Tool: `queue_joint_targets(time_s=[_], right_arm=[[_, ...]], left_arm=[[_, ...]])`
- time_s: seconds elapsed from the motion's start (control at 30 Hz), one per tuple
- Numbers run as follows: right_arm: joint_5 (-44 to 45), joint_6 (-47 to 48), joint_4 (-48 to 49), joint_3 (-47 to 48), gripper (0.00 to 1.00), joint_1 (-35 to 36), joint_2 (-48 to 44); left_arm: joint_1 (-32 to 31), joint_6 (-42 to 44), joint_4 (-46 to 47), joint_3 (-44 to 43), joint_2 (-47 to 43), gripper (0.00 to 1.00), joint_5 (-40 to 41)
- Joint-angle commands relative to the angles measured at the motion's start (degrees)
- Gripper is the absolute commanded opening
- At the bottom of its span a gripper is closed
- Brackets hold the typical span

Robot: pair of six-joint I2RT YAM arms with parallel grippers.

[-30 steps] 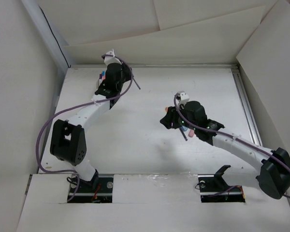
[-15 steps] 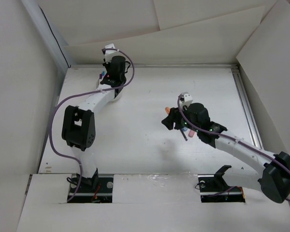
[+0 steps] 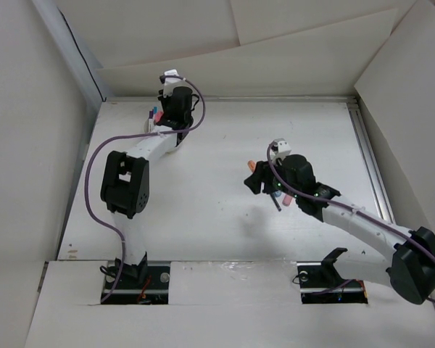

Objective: Sort the stationery into containers
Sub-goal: Place the pen in the storage box.

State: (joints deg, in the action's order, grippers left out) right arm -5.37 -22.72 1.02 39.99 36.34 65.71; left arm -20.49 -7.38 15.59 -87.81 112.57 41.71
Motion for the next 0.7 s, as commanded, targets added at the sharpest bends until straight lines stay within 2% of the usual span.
queue_joint_targets(time_s=[0.0,0.13,0.33,0.37,0.5,0.53,0.6,0.67], right_arm=[[3.4,-0.2,3.7,0.0,0.66,-1.0,0.7],[4.0,-1.4,2.6,0.0,0.69,-3.0,1.3],[6.8,-2.4,0.7,0.0,0.69,-5.0,1.3],[7.5,-2.4,-0.1,0.0,0.66,-5.5,1.3],[10.1,-3.6,-3.1,0.0,0.26,-6.6,1.8],[10.8,-4.4,-4.4,0.0,0.2,-6.6,2.4],[10.8,-5.0,-5.0,-0.6,0.2,-7.2,3.2],[10.2,-5.6,-5.6,-2.2,0.3,-7.2,4.3]], left_arm=[[0.3,1.0,2.8,-2.5,-0.3,0.16,1.2],[0.3,0.0,2.8,-2.5,0.2,0.29,-0.1],[0.3,-1.2,1.7,-2.5,-0.4,0.39,-1.7],[0.3,-1.2,0.9,-2.5,-1.3,0.39,-2.6],[0.3,-6.1,-0.1,-1.9,-6.5,0.38,-7.8],[0.3,-9.3,-0.1,-1.2,-8.0,0.37,-9.7],[0.3,-13.3,0.6,3.3,-13.0,0.37,-17.4],[-0.7,-18.2,4.7,8.1,-17.4,0.37,-25.0]])
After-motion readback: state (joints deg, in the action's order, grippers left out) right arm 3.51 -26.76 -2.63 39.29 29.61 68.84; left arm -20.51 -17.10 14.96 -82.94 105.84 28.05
